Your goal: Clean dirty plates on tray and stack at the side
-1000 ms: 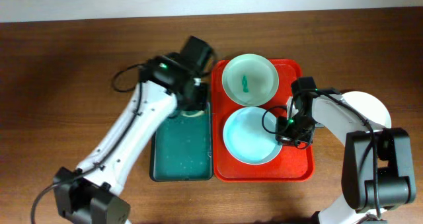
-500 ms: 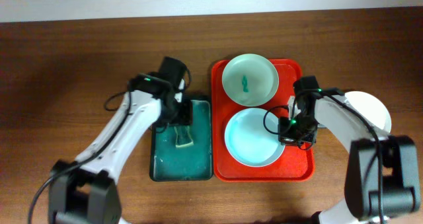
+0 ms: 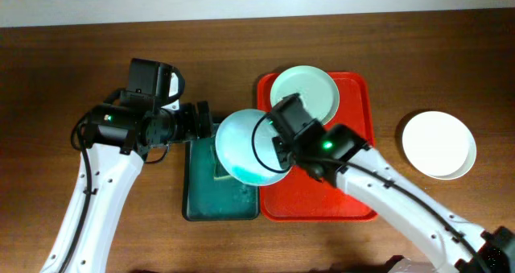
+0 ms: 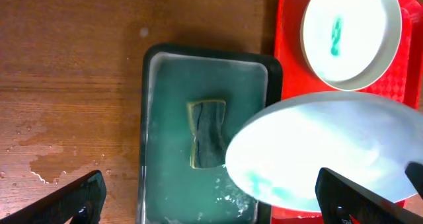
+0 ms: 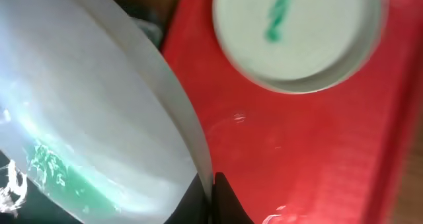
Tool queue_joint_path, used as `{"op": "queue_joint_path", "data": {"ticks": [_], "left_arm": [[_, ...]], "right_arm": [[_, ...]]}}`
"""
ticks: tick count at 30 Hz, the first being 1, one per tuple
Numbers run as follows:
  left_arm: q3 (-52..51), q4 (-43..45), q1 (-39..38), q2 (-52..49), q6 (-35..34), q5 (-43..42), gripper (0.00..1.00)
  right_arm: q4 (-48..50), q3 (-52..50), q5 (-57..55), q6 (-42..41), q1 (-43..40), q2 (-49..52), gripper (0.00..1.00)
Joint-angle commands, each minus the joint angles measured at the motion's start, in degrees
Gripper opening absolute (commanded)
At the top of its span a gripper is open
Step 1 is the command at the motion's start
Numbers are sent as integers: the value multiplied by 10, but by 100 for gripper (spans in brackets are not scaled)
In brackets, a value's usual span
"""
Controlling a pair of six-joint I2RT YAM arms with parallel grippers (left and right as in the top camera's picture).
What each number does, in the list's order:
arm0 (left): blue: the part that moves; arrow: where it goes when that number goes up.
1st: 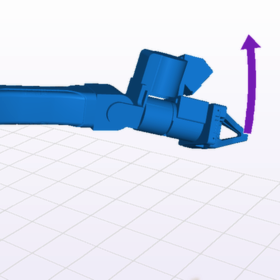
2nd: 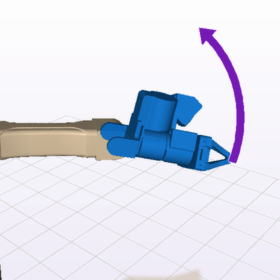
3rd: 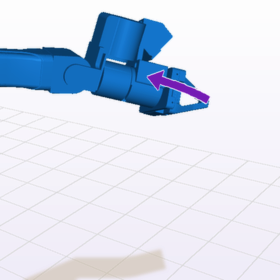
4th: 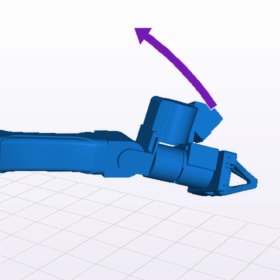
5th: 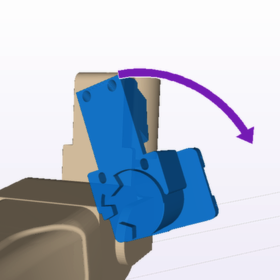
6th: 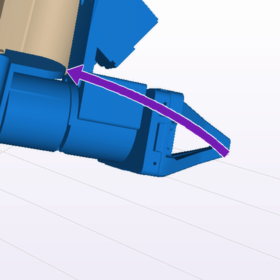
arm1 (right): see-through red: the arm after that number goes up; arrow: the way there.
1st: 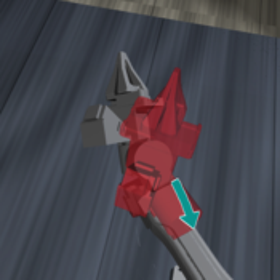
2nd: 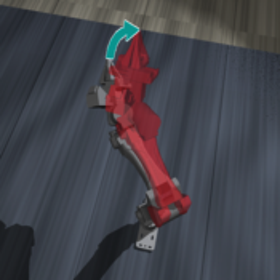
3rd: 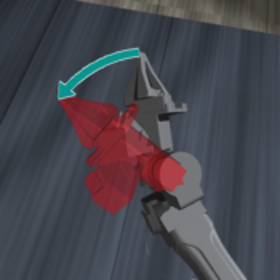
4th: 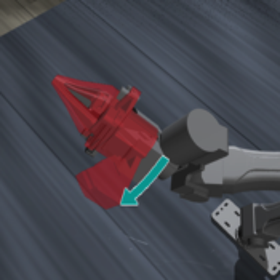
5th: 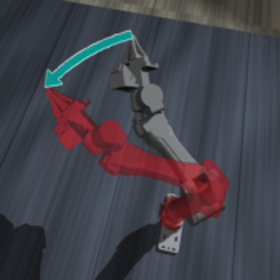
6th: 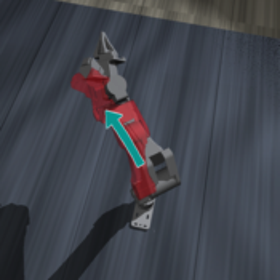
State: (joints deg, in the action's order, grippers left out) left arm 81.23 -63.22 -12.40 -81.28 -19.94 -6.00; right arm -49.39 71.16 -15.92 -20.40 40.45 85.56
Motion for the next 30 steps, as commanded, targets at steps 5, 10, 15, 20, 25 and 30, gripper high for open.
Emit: {"op": "queue_joint_path", "data": {"ticks": [5, 10, 15, 20, 25, 30], "left_arm": [[6, -1, 2, 5, 3, 0, 99], [6, -1, 2, 5, 3, 0, 99], [6, -1, 2, 5, 3, 0, 99], [6, -1, 2, 5, 3, 0, 99], [6, -1, 2, 5, 3, 0, 99], [6, -1, 2, 5, 3, 0, 99]], "right_arm": [[-1, 14, -323, -26, 144, -3, 4], [-4, 14, -405, -26, 196, -3, 4], [-5, 15, -405, -26, 199, -3, 4], [-8, 15, -405, -26, 199, -3, 4], [-8, 15, -405, -26, 199, -3, 4], [-7, 14, -405, -26, 199, -3, 4]]}}
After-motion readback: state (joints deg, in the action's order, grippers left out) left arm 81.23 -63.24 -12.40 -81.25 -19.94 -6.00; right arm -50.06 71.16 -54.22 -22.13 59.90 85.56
